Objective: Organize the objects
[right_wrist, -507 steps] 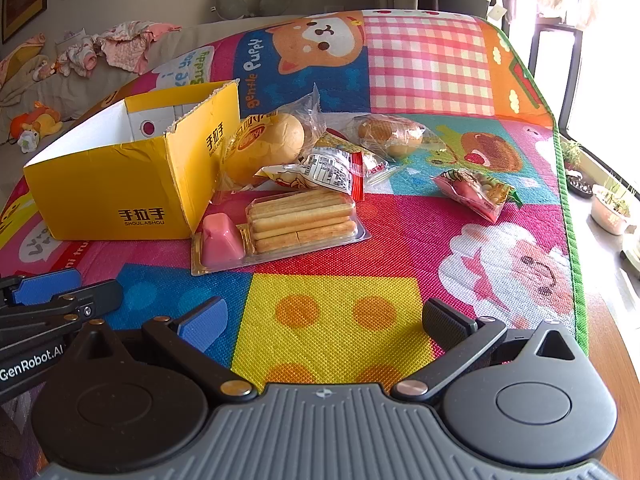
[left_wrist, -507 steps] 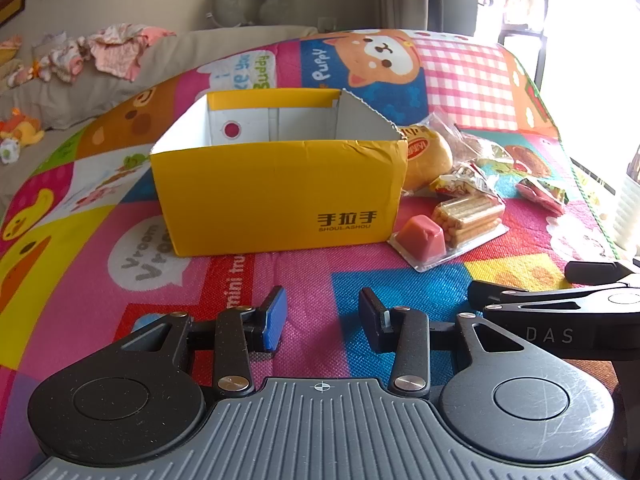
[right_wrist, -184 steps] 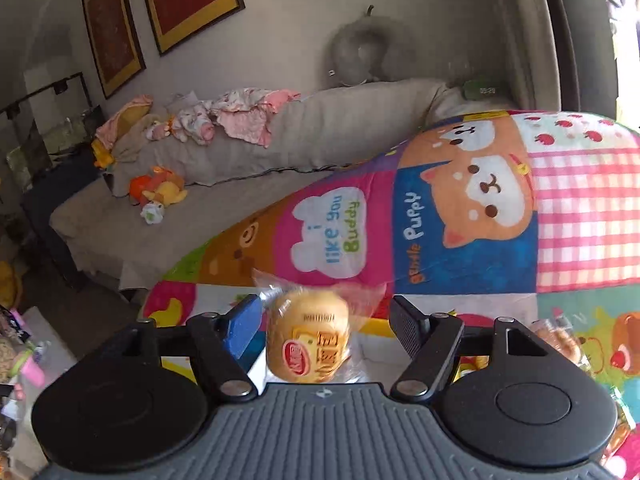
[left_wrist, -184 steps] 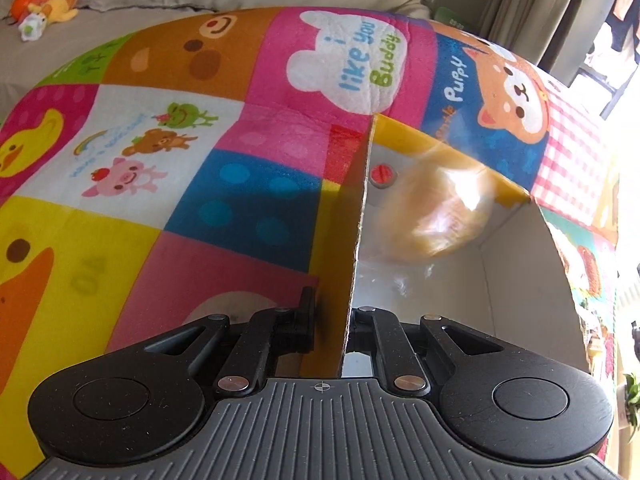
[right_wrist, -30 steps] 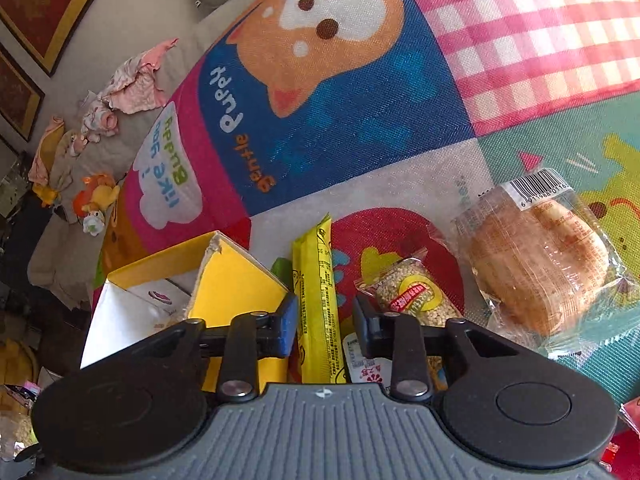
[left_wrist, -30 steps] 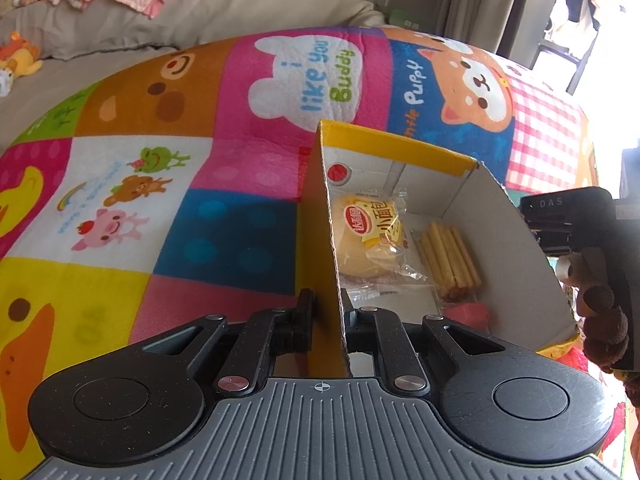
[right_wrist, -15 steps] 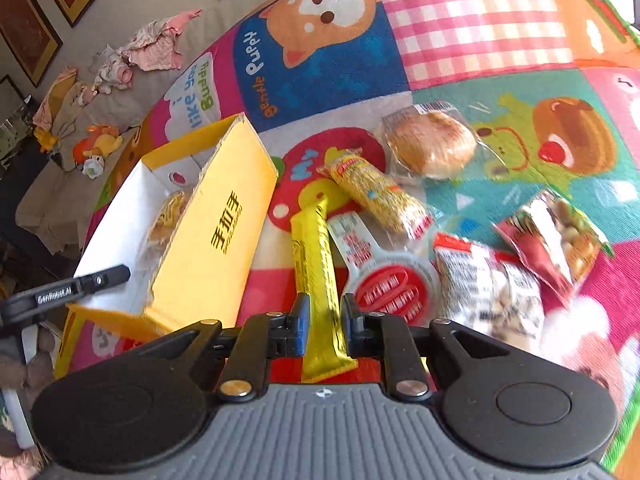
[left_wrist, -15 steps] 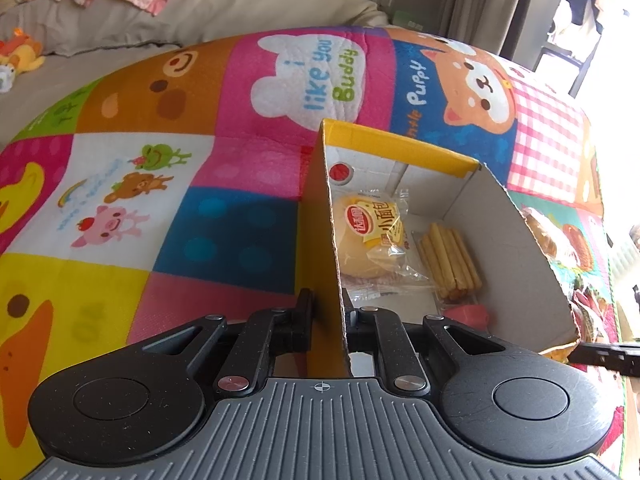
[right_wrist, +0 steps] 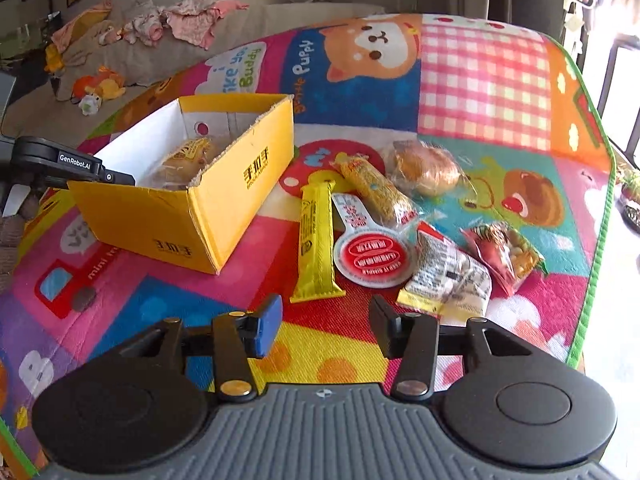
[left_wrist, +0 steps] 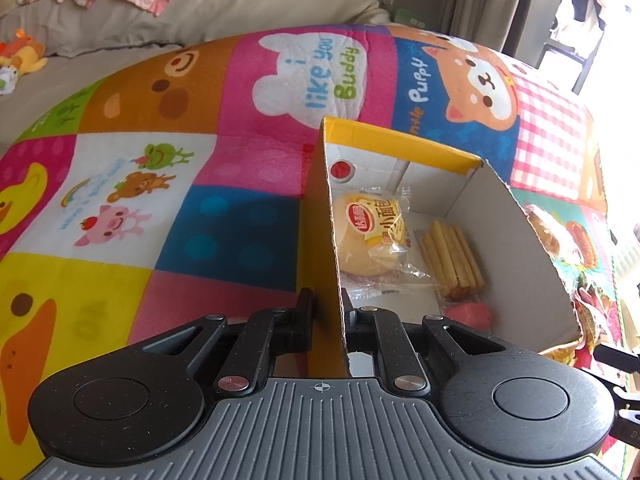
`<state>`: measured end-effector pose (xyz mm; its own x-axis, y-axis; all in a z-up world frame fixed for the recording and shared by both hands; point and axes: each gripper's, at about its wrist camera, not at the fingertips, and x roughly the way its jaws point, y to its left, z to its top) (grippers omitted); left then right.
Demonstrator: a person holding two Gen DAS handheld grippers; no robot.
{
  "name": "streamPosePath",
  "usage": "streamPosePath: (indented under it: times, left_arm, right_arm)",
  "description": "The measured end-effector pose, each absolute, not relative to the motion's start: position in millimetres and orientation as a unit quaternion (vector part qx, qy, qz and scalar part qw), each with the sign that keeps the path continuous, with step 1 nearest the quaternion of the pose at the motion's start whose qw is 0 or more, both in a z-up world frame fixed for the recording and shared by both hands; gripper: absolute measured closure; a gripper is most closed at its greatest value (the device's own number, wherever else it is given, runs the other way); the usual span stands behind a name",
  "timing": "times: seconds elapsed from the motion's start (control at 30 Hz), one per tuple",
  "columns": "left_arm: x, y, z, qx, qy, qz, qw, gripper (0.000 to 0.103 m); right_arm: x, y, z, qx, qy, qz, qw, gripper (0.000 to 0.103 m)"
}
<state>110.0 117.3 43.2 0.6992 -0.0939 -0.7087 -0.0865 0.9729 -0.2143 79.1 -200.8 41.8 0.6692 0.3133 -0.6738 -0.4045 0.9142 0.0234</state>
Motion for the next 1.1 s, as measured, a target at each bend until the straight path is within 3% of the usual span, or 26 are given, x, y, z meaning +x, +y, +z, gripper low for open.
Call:
streamPosePath:
  times: [0.17, 0.27, 0.47, 0.63, 0.83, 1.0, 1.1]
  left_arm:
    - [109, 118, 43, -0.117, 0.389, -0.002, 0.914, 0.090]
    - [109, 118, 43, -0.117, 0.389, -0.002, 0.914, 0.090]
    - [109, 118, 43, -0.119, 0.388, -0.003, 0.914, 0.090]
    - [108, 118, 43, -0.120, 0.387, -0.003, 0.914, 0.090]
    - [109, 118, 43, -0.120, 0.390, -0.001, 0.913, 0.090]
    - [111, 118, 43, -0.118, 0.393, -0.001, 0.912, 0.090]
    - [112, 117, 42, -0.119, 0.394, 0.000, 0.911, 0.090]
  right_arm:
    - [95, -178, 34, -0.091, 0.331, 0.194, 0.919, 0.057]
    - [99, -173, 27, -0.083, 0.351, 0.198, 0.911, 0.074]
    - [71, -182, 35, -0.063, 0.376, 0.244, 0.892, 0.077]
    - [51, -180, 46, -0.071, 0.368, 0.270, 0.887, 0.072]
    - [85, -169, 44, -0.041, 0.349, 0.232, 0.907, 0.072]
    - [121, -160, 24, -0.026, 0.382, 0.195, 0.903, 0.072]
    - [113, -162, 27, -0.029, 0.393, 0.204, 0.896, 0.078]
